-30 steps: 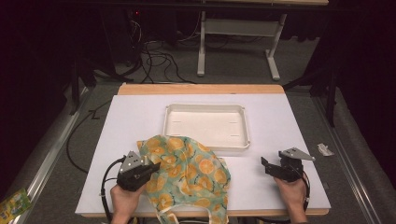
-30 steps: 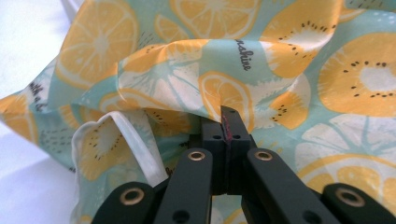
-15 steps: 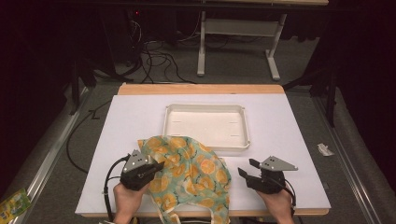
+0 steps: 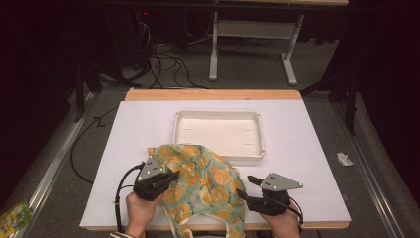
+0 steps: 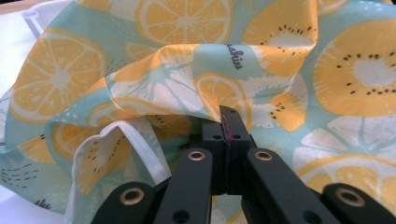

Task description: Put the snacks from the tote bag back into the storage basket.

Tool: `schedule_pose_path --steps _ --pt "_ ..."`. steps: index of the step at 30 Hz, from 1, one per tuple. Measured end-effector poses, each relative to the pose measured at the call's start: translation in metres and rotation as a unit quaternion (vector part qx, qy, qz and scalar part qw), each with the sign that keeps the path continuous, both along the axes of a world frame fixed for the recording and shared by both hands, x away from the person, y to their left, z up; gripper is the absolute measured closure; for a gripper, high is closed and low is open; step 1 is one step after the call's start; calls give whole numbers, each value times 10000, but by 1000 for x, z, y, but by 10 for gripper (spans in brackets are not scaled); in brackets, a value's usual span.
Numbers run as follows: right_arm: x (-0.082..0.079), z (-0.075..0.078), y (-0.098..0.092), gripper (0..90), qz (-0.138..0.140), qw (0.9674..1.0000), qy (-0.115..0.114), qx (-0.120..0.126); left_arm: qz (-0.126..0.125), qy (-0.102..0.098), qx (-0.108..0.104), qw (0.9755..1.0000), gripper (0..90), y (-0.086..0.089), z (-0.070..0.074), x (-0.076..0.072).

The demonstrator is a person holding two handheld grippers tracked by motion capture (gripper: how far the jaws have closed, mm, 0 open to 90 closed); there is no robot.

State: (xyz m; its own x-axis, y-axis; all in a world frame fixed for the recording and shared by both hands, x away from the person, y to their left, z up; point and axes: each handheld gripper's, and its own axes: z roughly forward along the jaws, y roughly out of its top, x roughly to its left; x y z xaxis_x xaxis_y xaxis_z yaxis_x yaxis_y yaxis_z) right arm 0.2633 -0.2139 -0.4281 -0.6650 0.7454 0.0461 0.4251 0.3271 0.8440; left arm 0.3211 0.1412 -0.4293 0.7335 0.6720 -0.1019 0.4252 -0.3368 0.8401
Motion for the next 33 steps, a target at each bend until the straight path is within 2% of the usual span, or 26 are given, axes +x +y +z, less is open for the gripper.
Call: schedule_pose_path --steps 7,9,15,17,20,28,33 --pt "-2 0 16 386 250 9997 9 -50 -51 -20 39 10000 900 -4 1 1" --pt "0 -2 21 377 303 9994 43 -134 -56 -22 62 10000 900 -4 1 0" --pt "7 -12 28 375 243 9991 211 -281 -49 -21 77 10000 900 -3 -1 -1" --pt "8 -15 29 400 248 9989 250 -316 -47 -18 76 10000 900 -2 -2 -1" --pt "11 -18 29 482 251 9985 301 -378 -45 -3 55 10000 900 -1 -2 -1" --pt "11 -19 28 809 407 9977 332 -426 -60 -20 36 10000 900 1 -3 -3" --pt "9 -16 24 894 359 9982 224 -415 -65 -57 16 10000 900 1 -1 -4"
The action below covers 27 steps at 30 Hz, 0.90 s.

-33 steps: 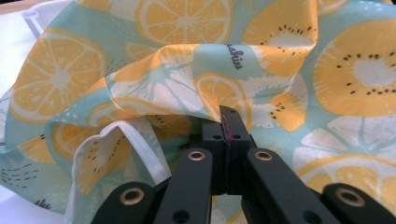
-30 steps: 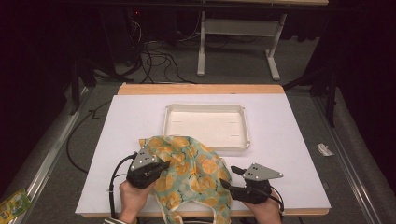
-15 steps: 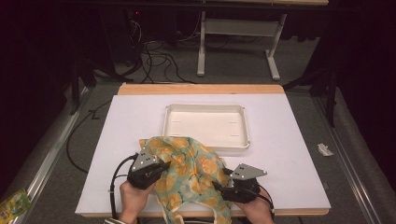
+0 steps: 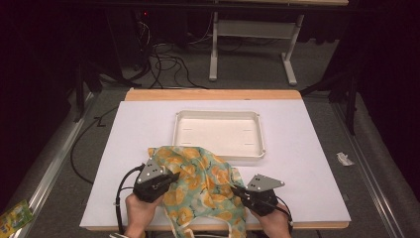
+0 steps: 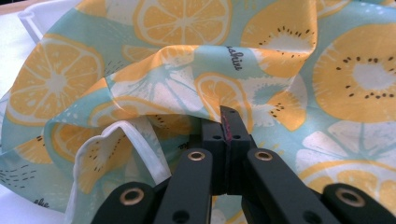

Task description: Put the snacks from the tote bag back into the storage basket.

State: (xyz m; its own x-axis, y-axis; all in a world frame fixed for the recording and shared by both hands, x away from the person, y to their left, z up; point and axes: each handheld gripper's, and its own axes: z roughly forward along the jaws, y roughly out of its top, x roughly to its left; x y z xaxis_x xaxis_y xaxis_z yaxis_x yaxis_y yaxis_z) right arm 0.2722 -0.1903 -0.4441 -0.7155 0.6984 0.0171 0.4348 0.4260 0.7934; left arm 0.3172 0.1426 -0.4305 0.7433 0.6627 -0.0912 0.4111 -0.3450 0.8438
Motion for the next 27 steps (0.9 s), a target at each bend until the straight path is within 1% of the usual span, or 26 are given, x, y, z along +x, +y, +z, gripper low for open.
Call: schedule_pose_path --steps 4,5,11,13,16,20,24,27 --pt "-2 4 -7 900 -70 9999 -131 80 -15 -46 -1 10000 900 0 2 0" --pt "-2 5 -9 900 -124 9998 -117 139 -19 -38 -15 10000 900 0 2 -1" --pt "-1 6 -25 900 -338 9990 -158 265 -33 -117 -48 9999 900 0 7 -2" --pt "-1 5 -30 899 -443 9984 -129 312 -32 -145 -67 9999 900 -1 8 -2" --pt "1 2 -35 898 -526 9981 -105 316 -56 -168 -72 9998 900 -2 11 -2" --pt "5 -3 -40 898 -626 9976 -22 280 -76 -198 -113 9997 900 -5 14 -1" --pt "8 -8 -45 898 -741 9969 106 226 -123 -239 -96 9996 900 -10 16 1" --pt "11 -11 -47 898 -807 9965 138 169 -149 -241 -110 9995 900 -12 17 2"
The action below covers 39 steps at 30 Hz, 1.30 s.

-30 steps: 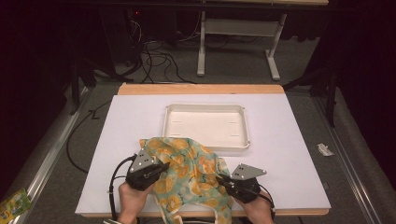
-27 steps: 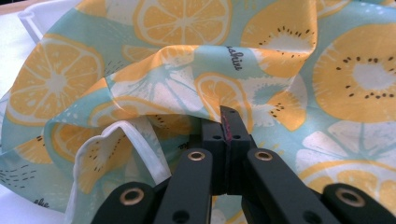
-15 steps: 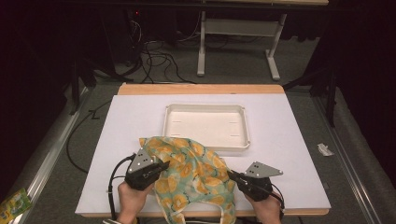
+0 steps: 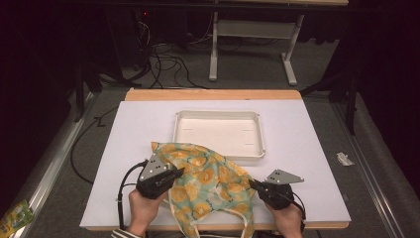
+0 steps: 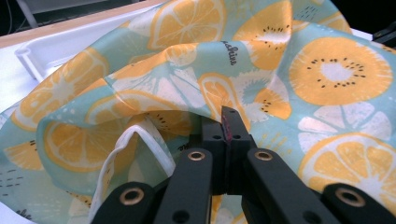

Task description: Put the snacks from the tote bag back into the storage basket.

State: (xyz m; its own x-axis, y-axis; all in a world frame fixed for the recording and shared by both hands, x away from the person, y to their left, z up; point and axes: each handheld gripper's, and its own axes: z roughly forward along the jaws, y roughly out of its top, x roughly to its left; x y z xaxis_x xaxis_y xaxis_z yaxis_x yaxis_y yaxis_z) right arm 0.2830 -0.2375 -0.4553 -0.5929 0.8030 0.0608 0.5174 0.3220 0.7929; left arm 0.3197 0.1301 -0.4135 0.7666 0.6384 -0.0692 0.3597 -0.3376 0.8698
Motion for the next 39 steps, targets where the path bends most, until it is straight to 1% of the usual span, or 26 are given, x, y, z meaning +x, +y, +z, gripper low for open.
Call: schedule_pose_path --steps 5,7,9,10,12,15,19,24,29,30,32,33,37,39 --pt "3 -6 -5 898 -82 9999 122 -44 -62 15 17 10000 900 -5 0 1" --pt "3 -7 -5 868 -116 9998 167 -33 -92 12 31 10000 900 -7 0 1" --pt "2 -5 -6 823 -124 9998 138 -13 -125 6 55 9999 900 -10 0 1" --pt "1 -2 -6 791 -114 9999 87 34 -136 0 56 9999 900 -11 0 1" --pt "-1 3 -7 737 -128 9999 10 115 -158 -1 56 9999 900 -13 0 1" --pt "-4 14 -7 684 -129 9996 -137 232 -192 2 72 9998 900 -15 -1 1" --pt "-6 27 -5 629 -12 9991 -219 356 -232 30 76 9997 900 -19 -2 1" --pt "-3 42 5 565 165 9982 -316 479 -262 12 107 9996 900 -21 -3 0" --pt "-3 56 18 538 445 9959 -450 652 -264 29 141 9995 900 -22 -3 0" --pt "-3 59 21 534 537 9952 -463 669 -266 32 136 9995 900 -22 -3 0" --pt "-2 63 27 530 633 9943 -455 720 -283 26 165 9995 900 -23 -3 0" --pt "-1 64 30 529 675 9940 -478 711 -292 25 171 9994 900 -24 -2 -1" --pt "5 66 39 534 761 9942 -417 628 -330 9 172 9993 900 -27 -2 -1" --pt "8 64 43 565 790 9945 -338 593 -346 5 184 9992 900 -28 -2 -2"
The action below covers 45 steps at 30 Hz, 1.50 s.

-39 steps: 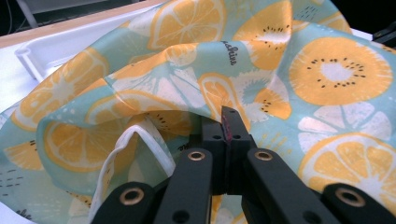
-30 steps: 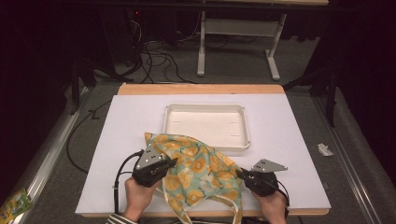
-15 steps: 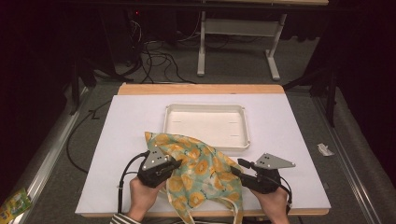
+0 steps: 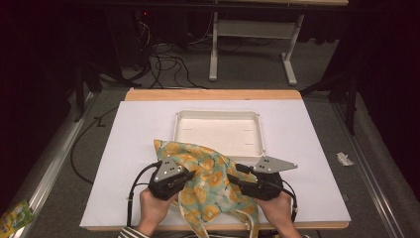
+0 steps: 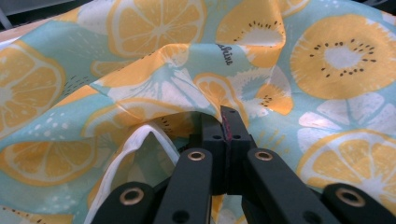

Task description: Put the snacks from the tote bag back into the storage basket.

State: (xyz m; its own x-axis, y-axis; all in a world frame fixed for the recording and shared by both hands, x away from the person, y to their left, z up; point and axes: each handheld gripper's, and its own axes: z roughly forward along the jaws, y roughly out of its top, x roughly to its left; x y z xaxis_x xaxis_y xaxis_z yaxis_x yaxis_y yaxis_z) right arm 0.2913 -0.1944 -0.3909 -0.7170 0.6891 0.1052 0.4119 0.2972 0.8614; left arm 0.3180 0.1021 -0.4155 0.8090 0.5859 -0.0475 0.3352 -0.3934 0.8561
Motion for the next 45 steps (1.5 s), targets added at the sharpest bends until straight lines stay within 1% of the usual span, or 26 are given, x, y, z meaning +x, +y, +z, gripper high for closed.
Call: schedule_pose_path --steps 1,3,5,6,7,11,12,14,22,28,32,34,36,40,45 --pt "2 -2 2 627 49 10000 45 -56 -3 -2 9 10000 900 0 0 0" --pt "3 -3 4 736 125 9999 60 -103 -14 11 8 10000 900 -1 0 0" --pt "4 -5 6 841 150 9996 58 -221 -23 -1 15 10000 900 -1 -1 0" --pt "4 -6 6 884 140 9995 66 -277 -27 -9 27 10000 900 -1 -1 -1" --pt "4 -6 5 900 128 9994 39 -311 -24 -14 33 10000 900 -1 -1 -1" --pt "3 -4 1 900 39 9995 -22 -327 28 -27 -15 10000 896 2 -1 -2" --pt "3 -4 -1 900 23 9994 -39 -332 48 -57 -7 10000 891 2 -1 -2" --pt "3 -2 -7 900 -62 9995 -62 -288 92 -100 0 9999 864 4 0 -4" --pt "4 -1 -28 900 -323 9992 -103 -188 178 -139 8 9997 775 11 3 -8" --pt "7 -5 -42 900 -526 9985 -63 -116 326 -195 18 9993 699 18 3 -12" --pt "8 -8 -51 900 -622 9980 -15 -125 517 -278 17 9983 628 26 5 -14" --pt "9 -10 -54 900 -655 9978 16 -124 576 -299 3 9979 609 29 5 -15" --pt "9 -13 -57 900 -692 9975 52 -136 690 -323 8 9971 574 33 6 -15" --pt "10 -18 -63 900 -741 9971 97 -147 909 -273 24 9955 516 41 4 -13" --pt "10 -22 -70 900 -772 9968 110 -194 1127 -221 72 9934 466 45 2 -6"
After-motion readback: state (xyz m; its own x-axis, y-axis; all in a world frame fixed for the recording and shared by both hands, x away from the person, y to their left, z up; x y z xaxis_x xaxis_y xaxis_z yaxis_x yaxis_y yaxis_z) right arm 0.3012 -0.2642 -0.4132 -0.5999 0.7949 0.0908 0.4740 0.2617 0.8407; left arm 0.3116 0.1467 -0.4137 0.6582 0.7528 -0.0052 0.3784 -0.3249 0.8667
